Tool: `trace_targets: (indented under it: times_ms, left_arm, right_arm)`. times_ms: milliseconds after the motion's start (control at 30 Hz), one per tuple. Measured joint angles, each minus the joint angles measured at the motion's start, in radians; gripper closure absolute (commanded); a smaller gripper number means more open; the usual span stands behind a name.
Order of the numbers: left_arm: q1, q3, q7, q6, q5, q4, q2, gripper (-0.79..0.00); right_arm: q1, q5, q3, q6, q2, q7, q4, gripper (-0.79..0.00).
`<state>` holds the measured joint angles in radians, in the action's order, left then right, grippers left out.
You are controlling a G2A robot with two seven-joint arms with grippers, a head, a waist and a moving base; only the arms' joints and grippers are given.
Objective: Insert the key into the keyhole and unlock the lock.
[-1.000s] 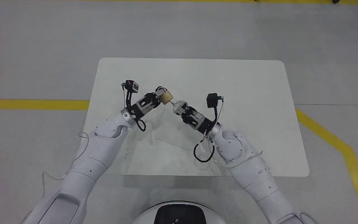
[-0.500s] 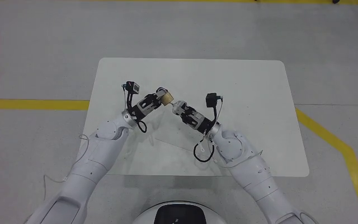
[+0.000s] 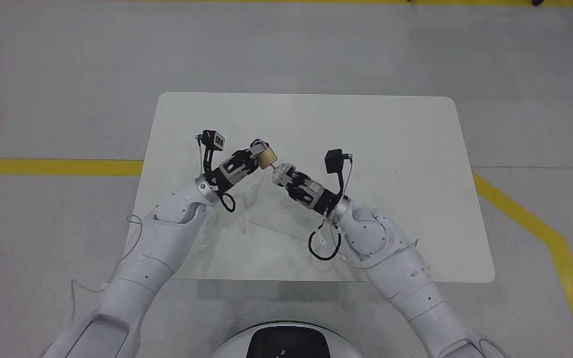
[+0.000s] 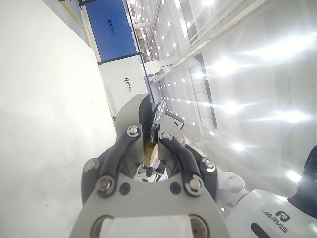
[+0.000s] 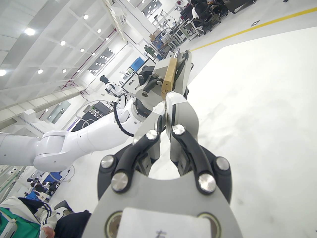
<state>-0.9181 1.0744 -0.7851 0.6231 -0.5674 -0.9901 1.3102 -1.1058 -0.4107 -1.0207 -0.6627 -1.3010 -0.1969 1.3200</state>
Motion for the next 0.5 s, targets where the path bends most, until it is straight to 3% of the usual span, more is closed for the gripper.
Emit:
trace_targets:
  times_ms: [500]
  left_arm:
    - [0.001,0.006,-0.003,0.005,0.002,0.008,0.007,0.0]
  right_arm:
    - [0.005,-0.004,0.007,-0.007,-0.005,-0.013,-0.006,0.0]
